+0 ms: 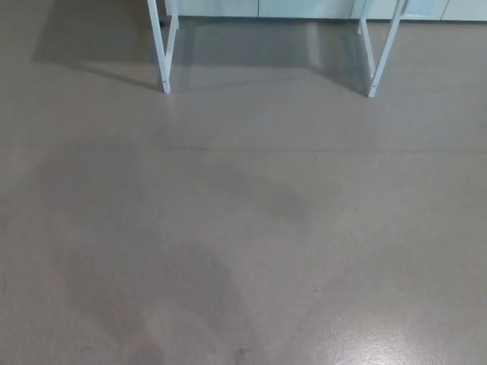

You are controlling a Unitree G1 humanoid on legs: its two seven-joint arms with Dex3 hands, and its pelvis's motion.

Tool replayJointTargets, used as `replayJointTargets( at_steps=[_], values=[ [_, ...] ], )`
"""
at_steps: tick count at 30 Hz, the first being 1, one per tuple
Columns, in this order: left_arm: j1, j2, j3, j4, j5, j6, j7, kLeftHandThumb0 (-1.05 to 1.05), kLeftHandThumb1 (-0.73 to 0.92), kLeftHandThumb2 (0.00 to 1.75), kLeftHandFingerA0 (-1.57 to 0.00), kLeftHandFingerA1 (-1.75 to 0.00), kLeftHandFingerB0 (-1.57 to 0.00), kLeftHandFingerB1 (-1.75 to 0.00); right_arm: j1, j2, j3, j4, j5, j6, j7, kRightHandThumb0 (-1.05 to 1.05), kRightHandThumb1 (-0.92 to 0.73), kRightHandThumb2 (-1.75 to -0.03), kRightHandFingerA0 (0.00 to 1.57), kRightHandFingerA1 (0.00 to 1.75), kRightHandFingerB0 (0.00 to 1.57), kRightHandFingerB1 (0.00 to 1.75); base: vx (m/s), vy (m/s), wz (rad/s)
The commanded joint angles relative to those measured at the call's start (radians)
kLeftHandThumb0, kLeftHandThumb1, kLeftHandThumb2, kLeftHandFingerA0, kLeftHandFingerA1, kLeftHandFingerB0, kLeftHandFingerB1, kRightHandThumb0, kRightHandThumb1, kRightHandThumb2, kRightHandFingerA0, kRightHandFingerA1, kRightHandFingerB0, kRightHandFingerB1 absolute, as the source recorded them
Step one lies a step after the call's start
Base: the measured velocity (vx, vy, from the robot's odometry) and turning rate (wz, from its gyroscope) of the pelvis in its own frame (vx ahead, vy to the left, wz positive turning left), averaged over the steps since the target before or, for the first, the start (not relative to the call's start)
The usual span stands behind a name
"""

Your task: The robot picks up a bottle from a person using its left hand and walk towards the table in frontand put the bottle on the table.

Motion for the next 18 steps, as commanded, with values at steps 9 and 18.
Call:
replayJointTargets(
  at_steps=[9,18],
  values=[
    [-0.002,0.019,0.013,0.017,-0.025,-0.069,-0.03,-0.31,0.7,0.62,-0.44,-0.38,-0.27,-0.32,-0.006,-0.011,-0.003,0.022,0.011,-0.036,-0.021,-0.28,-0.65,-0.59,0.79,0.52,0.53,0.41,0.0,0.0,0.0],
    [0.004,0.022,0.014,0.024,-0.023,-0.079,-0.036,-0.33,0.69,0.62,-0.44,-0.38,-0.28,-0.32,-0.005,-0.01,0.0,0.024,0.016,-0.03,-0.018,-0.28,-0.67,-0.59,0.76,0.52,0.5,0.4,0.0,0.0,0.0]
  ],
)
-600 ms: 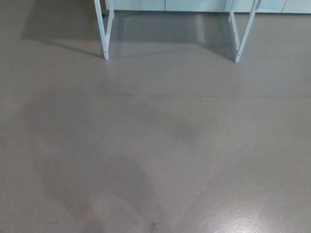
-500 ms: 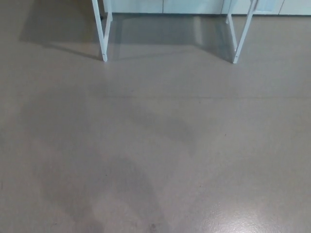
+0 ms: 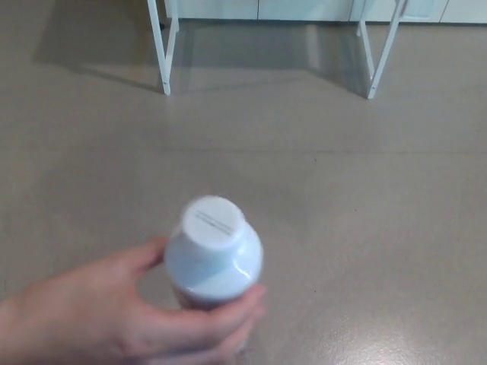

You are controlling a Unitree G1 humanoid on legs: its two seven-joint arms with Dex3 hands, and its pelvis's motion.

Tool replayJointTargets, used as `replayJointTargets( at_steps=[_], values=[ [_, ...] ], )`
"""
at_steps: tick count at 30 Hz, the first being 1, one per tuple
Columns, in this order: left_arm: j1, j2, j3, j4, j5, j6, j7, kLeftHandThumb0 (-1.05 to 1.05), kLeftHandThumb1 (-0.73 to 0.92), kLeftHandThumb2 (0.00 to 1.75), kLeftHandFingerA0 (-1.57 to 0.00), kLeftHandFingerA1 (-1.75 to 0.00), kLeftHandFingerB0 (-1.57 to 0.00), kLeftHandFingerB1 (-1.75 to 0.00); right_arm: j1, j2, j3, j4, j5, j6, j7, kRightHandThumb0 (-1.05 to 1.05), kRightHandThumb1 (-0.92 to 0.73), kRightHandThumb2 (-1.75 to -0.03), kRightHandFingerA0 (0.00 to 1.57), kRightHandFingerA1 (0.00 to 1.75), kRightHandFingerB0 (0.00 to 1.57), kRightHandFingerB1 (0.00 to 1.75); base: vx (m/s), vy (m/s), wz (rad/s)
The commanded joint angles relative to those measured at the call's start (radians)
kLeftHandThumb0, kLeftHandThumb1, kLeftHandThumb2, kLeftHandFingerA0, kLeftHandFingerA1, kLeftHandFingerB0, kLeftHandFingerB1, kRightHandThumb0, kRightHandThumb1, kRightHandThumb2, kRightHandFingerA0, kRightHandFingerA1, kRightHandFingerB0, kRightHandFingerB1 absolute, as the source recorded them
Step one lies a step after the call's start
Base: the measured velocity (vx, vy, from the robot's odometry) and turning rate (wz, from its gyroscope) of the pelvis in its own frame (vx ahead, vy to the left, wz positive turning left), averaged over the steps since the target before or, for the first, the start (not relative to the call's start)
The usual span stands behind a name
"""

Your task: The robot picks up a bottle from a person using its left hand and walk towards the table in frontand put the bottle on the table.

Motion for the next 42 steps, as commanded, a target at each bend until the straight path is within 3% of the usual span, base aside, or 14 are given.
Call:
replayJointTargets(
  at_steps=[1,7,8,9,10,11,12,13,14,15,16,23,35,42],
  values=[
    [0.011,0.022,0.01,0.002,-0.02,-0.025,-0.016,-0.33,0.69,0.62,-0.43,-0.38,-0.28,-0.32,0.003,-0.01,-0.004,0.008,0.008,-0.003,-0.007,-0.28,-0.67,-0.59,0.76,0.52,0.49,0.4,0.0,0.0,0.0],
    [0.007,0.015,0.032,0.007,-0.042,-0.019,-0.034,-0.33,0.68,0.62,-0.38,-0.37,-0.27,-0.32,0.002,-0.012,0.001,0.013,0.003,-0.007,-0.014,-0.28,-0.66,-0.59,0.8,0.52,0.52,0.4,0.0,0.0,0.0],
    [0.018,0.008,0.045,-0.009,-0.057,-0.027,-0.04,-0.33,0.62,0.59,-0.41,-0.36,-0.26,-0.3,0.005,-0.011,-0.002,0.015,0.007,-0.004,-0.01,-0.28,-0.66,-0.59,0.77,0.52,0.51,0.4,0.0,0.0,0.0],
    [0.026,0.006,0.043,-0.03,-0.057,-0.041,-0.047,-0.43,0.52,0.67,-0.32,-0.41,-0.21,-0.36,0.004,-0.011,-0.002,0.016,0.007,-0.003,-0.009,-0.29,-0.65,-0.59,0.78,0.52,0.51,0.4,0.0,0.0,0.0],
    [0.029,0.006,0.042,-0.04,-0.057,-0.046,-0.05,-0.43,0.52,0.67,-0.32,-0.41,-0.21,-0.36,0.004,-0.011,-0.002,0.016,0.007,-0.003,-0.01,-0.29,-0.65,-0.59,0.78,0.52,0.51,0.4,0.0,0.0,0.0],
    [0.057,-0.001,0.03,-0.132,-0.064,-0.102,-0.097,-0.46,0.49,0.65,-0.17,-0.37,-0.12,-0.32,0.004,-0.011,0.003,0.017,0.002,-0.001,-0.012,-0.3,-0.65,-0.59,0.78,0.52,0.54,0.41,0.0,0.0,0.0],
    [0.087,-0.012,0.031,-0.211,-0.087,-0.131,-0.142,-0.25,0.4,0.9,-0.01,-0.48,0.0,-0.47,0.008,-0.012,0.006,0.018,-0.001,-0.002,-0.013,-0.3,-0.65,-0.59,0.77,0.52,0.54,0.41,0.0,0.0,0.0],
    [0.111,-0.023,0.039,-0.266,-0.113,-0.136,-0.173,-0.25,0.4,0.9,-0.01,-0.48,0.0,-0.47,0.012,-0.013,0.007,0.019,-0.002,-0.006,-0.013,-0.3,-0.65,-0.59,0.77,0.52,0.54,0.41,0.0,0.0,0.0],
    [0.157,-0.029,0.027,-0.38,-0.138,-0.199,-0.23,-0.48,0.43,0.64,-0.1,-0.37,-0.08,-0.3,0.011,-0.013,0.01,0.021,-0.004,-0.003,-0.012,-0.29,-0.65,-0.59,0.75,0.51,0.52,0.41,0.0,0.0,0.0],
    [0.204,-0.031,0.0,-0.54,-0.175,-0.213,-0.296,-0.57,0.37,0.69,-0.09,-0.4,-0.01,-0.26,0.012,-0.014,0.009,0.022,-0.001,-0.001,-0.009,-0.3,-0.67,-0.59,0.75,0.51,0.5,0.41,0.0,0.0,0.0],
    [0.239,-0.025,-0.024,-0.664,-0.197,-0.211,-0.337,-0.61,0.39,0.72,-0.03,-0.37,-0.11,-0.2,0.012,-0.014,0.009,0.022,-0.001,0.001,-0.009,-0.3,-0.67,-0.59,0.77,0.51,0.51,0.4,0.0,0.0,0.0],
    [0.35,0.044,-0.156,-1.407,-0.283,-0.042,-0.394,-0.61,0.38,0.78,-0.01,-0.34,-0.03,-0.18,0.013,-0.013,0.012,0.024,0.001,0.0,-0.006,-0.3,-0.65,-0.59,0.75,0.52,0.53,0.41,0.0,0.0,0.0],
    [0.229,0.035,-0.271,-1.673,-0.274,0.195,-0.393,-0.59,0.37,0.77,-0.02,-0.32,-0.01,-0.16,-0.004,-0.01,0.015,0.025,0.003,0.015,0.006,-0.29,-0.64,-0.58,0.71,0.49,0.51,0.4,0.0,0.0,0.0],
    [0.195,0.054,-0.324,-1.779,-0.215,0.324,-0.402,-0.59,0.37,0.76,-0.01,-0.28,0.0,-0.14,-0.017,-0.01,0.026,0.028,-0.006,0.014,0.007,-0.33,-0.63,-0.59,0.77,0.52,0.55,0.42,0.0,0.0,0.0]
  ],
)
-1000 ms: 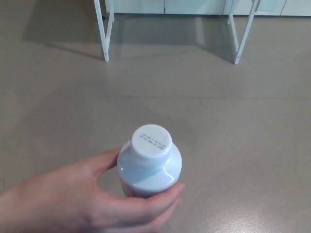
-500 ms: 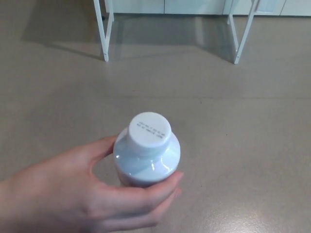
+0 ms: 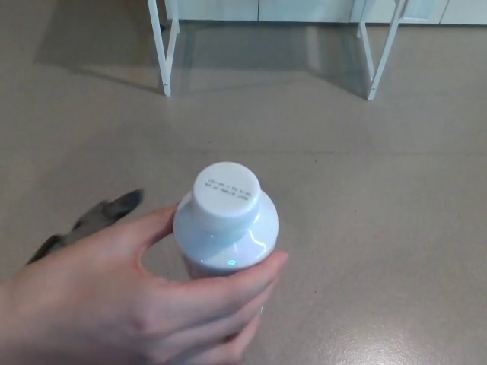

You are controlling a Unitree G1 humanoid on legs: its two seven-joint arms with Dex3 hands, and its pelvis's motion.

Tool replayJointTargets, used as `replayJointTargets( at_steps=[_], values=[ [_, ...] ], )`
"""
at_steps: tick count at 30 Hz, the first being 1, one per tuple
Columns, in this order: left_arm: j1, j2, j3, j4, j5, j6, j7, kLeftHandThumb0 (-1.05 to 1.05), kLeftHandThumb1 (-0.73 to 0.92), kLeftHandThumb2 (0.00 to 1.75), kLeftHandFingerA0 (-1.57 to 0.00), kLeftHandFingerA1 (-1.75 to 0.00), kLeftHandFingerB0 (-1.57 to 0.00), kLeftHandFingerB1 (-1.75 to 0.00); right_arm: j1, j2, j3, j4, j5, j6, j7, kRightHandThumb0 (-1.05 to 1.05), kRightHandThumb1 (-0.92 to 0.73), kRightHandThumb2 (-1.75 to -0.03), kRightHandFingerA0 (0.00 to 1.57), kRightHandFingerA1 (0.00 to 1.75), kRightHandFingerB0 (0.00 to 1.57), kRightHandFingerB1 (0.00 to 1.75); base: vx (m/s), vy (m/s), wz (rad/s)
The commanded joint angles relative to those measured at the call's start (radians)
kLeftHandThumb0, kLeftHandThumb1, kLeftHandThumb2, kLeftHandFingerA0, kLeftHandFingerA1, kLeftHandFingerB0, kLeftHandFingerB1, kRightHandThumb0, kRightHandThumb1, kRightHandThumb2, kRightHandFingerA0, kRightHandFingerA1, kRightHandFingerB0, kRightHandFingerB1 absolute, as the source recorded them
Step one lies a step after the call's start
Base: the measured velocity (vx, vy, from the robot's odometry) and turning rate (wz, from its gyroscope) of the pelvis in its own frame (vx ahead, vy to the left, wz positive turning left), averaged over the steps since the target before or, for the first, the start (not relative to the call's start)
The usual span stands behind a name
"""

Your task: The robot picks up a bottle from a person using its left hand and walk towards the table in frontand put the bottle on the table.

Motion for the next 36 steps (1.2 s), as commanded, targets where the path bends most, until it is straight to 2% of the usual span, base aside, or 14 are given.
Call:
replayJointTargets(
  at_steps=[1,17,23,24,25,26,27,29,30,31,32,34,35,36],
  values=[
    [-0.016,0.096,-0.144,-0.452,-0.074,0.329,-0.178,-0.61,0.38,0.76,-0.02,-0.3,0.0,-0.13,-0.014,-0.015,0.009,0.014,-0.009,0.015,0.007,-0.33,-0.64,-0.58,0.77,0.51,0.56,0.41,0.0,0.0,0.0],
    [-0.066,0.082,-0.247,-0.563,-0.097,0.461,-0.186,-0.5,0.33,0.71,-0.01,-0.26,-0.03,-0.18,-0.024,-0.021,0.024,0.012,-0.01,0.014,0.019,-0.32,-0.68,-0.59,0.74,0.49,0.59,0.42,0.0,0.0,0.0],
    [-0.093,0.053,-0.276,-0.584,-0.072,0.515,-0.156,-0.5,0.33,0.73,-0.01,-0.35,-0.04,-0.21,-0.035,-0.019,0.025,0.014,-0.008,0.024,0.019,-0.33,-0.65,-0.59,0.72,0.49,0.55,0.42,0.0,0.0,0.0],
    [-0.088,0.029,-0.287,-0.586,-0.054,0.522,-0.126,-0.54,0.36,0.68,-0.06,-0.42,-0.09,-0.17,-0.036,-0.019,0.028,0.015,-0.01,0.025,0.02,-0.34,-0.65,-0.58,0.72,0.48,0.56,0.41,0.0,0.0,0.0],
    [-0.078,0.006,-0.295,-0.584,-0.035,0.518,-0.097,-0.55,0.41,0.65,-0.12,-0.42,-0.07,-0.27,-0.036,-0.018,0.027,0.016,-0.009,0.025,0.019,-0.34,-0.64,-0.59,0.72,0.49,0.55,0.41,0.0,0.0,0.0],
    [-0.064,-0.017,-0.307,-0.581,0.014,0.502,-0.059,-0.57,0.47,0.72,-0.3,-0.49,-0.08,-0.34,-0.037,-0.019,0.026,0.016,-0.006,0.024,0.023,-0.34,-0.63,-0.59,0.71,0.49,0.54,0.41,0.0,0.0,0.0],
    [-0.058,-0.027,-0.312,-0.581,0.036,0.497,-0.044,-0.57,0.47,0.72,-0.3,-0.49,-0.08,-0.34,-0.038,-0.019,0.025,0.016,-0.005,0.023,0.025,-0.34,-0.63,-0.59,0.71,0.49,0.54,0.41,0.0,0.0,0.0],
    [-0.037,-0.081,-0.319,-0.553,0.048,0.462,0.002,-0.29,0.71,0.61,-0.86,-0.55,-0.22,-0.29,-0.039,-0.018,0.029,0.016,-0.009,0.022,0.024,-0.34,-0.65,-0.58,0.73,0.49,0.56,0.41,0.0,0.0,0.0],
    [-0.026,-0.108,-0.323,-0.528,0.062,0.421,0.029,-0.1,0.81,0.64,-1.13,-0.74,-0.52,-0.39,-0.04,-0.016,0.031,0.017,-0.01,0.023,0.023,-0.35,-0.65,-0.58,0.73,0.48,0.55,0.41,0.0,0.0,0.0],
    [-0.014,-0.135,-0.329,-0.503,0.077,0.383,0.056,-0.1,0.81,0.64,-1.13,-0.74,-0.52,-0.39,-0.04,-0.016,0.032,0.017,-0.011,0.025,0.023,-0.35,-0.65,-0.58,0.73,0.48,0.55,0.41,0.0,0.0,0.0],
    [-0.001,-0.155,-0.333,-0.487,0.105,0.356,0.077,-0.04,0.82,0.64,-1.16,-0.89,-0.67,-0.44,-0.043,-0.014,0.033,0.017,-0.009,0.025,0.023,-0.35,-0.65,-0.58,0.74,0.48,0.56,0.41,0.0,0.0,0.0],
    [0.011,-0.175,-0.338,-0.473,0.129,0.333,0.094,0.06,0.79,0.68,-1.11,-0.95,-0.86,-0.59,-0.046,-0.015,0.033,0.016,-0.008,0.024,0.027,-0.35,-0.65,-0.58,0.74,0.49,0.55,0.41,0.0,0.0,0.0],
    [0.019,-0.187,-0.344,-0.459,0.147,0.312,0.108,0.07,0.77,0.71,-1.02,-1.09,-0.87,-0.8,-0.048,-0.016,0.032,0.016,-0.005,0.026,0.029,-0.35,-0.66,-0.58,0.73,0.49,0.54,0.41,0.0,0.0,0.0],
    [0.025,-0.193,-0.348,-0.453,0.157,0.306,0.116,0.07,0.77,0.71,-1.02,-1.09,-0.87,-0.8,-0.049,-0.016,0.031,0.016,-0.004,0.027,0.03,-0.35,-0.66,-0.58,0.73,0.49,0.54,0.41,0.0,0.0,0.0]
  ],
)
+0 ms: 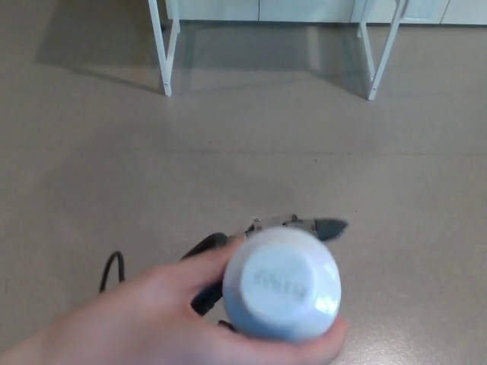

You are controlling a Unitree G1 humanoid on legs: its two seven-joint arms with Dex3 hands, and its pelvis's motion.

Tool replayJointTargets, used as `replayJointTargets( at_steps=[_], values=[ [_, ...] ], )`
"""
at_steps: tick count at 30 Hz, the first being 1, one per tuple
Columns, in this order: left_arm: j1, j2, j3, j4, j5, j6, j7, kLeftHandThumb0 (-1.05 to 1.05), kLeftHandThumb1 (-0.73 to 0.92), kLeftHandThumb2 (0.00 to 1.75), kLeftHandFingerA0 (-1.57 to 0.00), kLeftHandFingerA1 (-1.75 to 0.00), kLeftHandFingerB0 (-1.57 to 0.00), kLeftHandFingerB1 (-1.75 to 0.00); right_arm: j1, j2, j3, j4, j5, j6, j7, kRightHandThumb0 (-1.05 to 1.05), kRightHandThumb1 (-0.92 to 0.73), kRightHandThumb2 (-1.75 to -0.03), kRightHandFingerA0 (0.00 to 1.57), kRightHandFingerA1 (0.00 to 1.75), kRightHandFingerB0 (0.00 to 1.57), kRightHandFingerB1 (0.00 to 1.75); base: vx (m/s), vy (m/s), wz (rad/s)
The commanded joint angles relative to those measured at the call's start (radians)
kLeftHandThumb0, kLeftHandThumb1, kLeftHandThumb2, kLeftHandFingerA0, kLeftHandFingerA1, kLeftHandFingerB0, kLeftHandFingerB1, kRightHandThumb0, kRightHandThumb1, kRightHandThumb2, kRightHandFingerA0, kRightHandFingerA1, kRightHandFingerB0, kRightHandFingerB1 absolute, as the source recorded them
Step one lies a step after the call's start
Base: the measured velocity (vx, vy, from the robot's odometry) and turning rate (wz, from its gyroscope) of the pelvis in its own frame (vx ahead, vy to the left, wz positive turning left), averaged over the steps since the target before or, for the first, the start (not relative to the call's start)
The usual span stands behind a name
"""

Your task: The robot picks up a bottle from a person using its left hand and walk towards the table in frontand put the bottle on the table.

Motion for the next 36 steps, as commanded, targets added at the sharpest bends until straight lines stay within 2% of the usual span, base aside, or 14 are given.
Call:
replayJointTargets(
  at_steps=[1,2,4,12,16,17,21,25,27,30,35,36],
  values=[
    [0.03,-0.039,-0.018,0.048,0.114,-0.109,0.109,0.07,0.77,0.74,-0.99,-1.14,-0.83,-0.93,-0.012,-0.016,0.0,0.005,-0.004,0.016,0.011,-0.36,-0.66,-0.58,0.74,0.49,0.55,0.41,0.0,0.0,0.0],
    [0.03,-0.043,-0.018,0.053,0.118,-0.115,0.111,0.07,0.77,0.74,-0.99,-1.14,-0.83,-0.93,-0.015,-0.016,0.001,0.005,-0.005,0.018,0.01,-0.36,-0.66,-0.58,0.74,0.49,0.55,0.41,0.0,0.0,0.0],
    [0.042,-0.045,-0.019,0.057,0.127,-0.119,0.115,0.07,0.76,0.76,-0.98,-1.16,-0.77,-1.06,-0.014,-0.017,0.006,0.006,-0.009,0.012,0.013,-0.35,-0.67,-0.58,0.73,0.49,0.57,0.42,0.0,0.0,0.0],
    [0.051,-0.049,-0.006,0.064,0.127,-0.14,0.122,0.06,0.77,0.72,-1.03,-1.08,-0.79,-1.04,-0.024,-0.016,0.005,0.009,-0.007,0.021,0.022,-0.36,-0.68,-0.59,0.74,0.47,0.55,0.4,0.0,0.0,0.0],
    [0.065,-0.047,0.006,0.067,0.123,-0.157,0.126,0.06,0.77,0.71,-1.02,-1.11,-0.81,-1.03,-0.025,-0.016,0.001,0.009,-0.001,0.023,0.034,-0.36,-0.67,-0.58,0.73,0.48,0.55,0.41,0.0,0.0,0.0],
    [0.065,-0.037,0.016,0.06,0.136,-0.145,0.127,0.05,0.76,0.71,-1.0,-1.22,-0.81,-1.04,-0.027,-0.018,0.007,0.008,-0.007,0.026,0.036,-0.38,-0.68,-0.58,0.73,0.47,0.55,0.4,0.0,0.0,0.0],
    [0.07,-0.026,0.035,0.069,0.143,-0.164,0.126,0.08,0.74,0.77,-0.96,-1.24,-0.81,-1.04,-0.027,-0.018,0.005,0.01,-0.004,0.024,0.042,-0.35,-0.68,-0.59,0.71,0.47,0.56,0.41,0.05,-0.058,0.05],
    [0.085,-0.022,0.107,0.078,0.098,-0.159,0.114,0.05,0.74,0.72,-0.94,-1.25,-0.82,-1.0,-0.029,-0.019,0.009,0.011,-0.007,0.031,0.048,-0.4,-0.67,-0.61,0.71,0.48,0.55,0.41,0.08,-0.099,0.04],
    [0.076,-0.027,0.157,0.091,0.058,-0.153,0.101,0.04,0.77,0.69,-0.92,-1.32,-0.82,-0.97,-0.035,-0.021,0.013,0.01,-0.01,0.033,0.052,-0.39,-0.67,-0.61,0.73,0.48,0.56,0.42,0.04,0.054,-0.06],
    [0.088,-0.034,0.24,0.108,0.0,-0.133,0.095,-0.01,0.78,0.66,-0.98,-1.26,-0.82,-0.97,-0.032,-0.02,0.016,0.008,-0.012,0.033,0.052,-0.39,-0.67,-0.61,0.73,0.48,0.57,0.42,0.12,0.179,-0.18],
    [0.124,-0.047,0.389,0.206,-0.119,-0.161,0.067,0.04,0.81,0.71,-0.95,-1.25,-0.82,-0.99,-0.028,-0.024,0.023,0.014,-0.017,0.031,0.052,-0.42,-0.65,-0.62,0.75,0.48,0.56,0.42,0.23,0.349,-0.1],
    [0.13,-0.049,0.429,0.231,-0.141,-0.146,0.068,0.02,0.82,0.7,-0.97,-1.27,-0.83,-1.0,-0.026,-0.023,0.031,0.013,-0.024,0.032,0.046,-0.4,-0.69,-0.61,0.76,0.46,0.6,0.42,0.23,0.215,0.26]
  ],
)
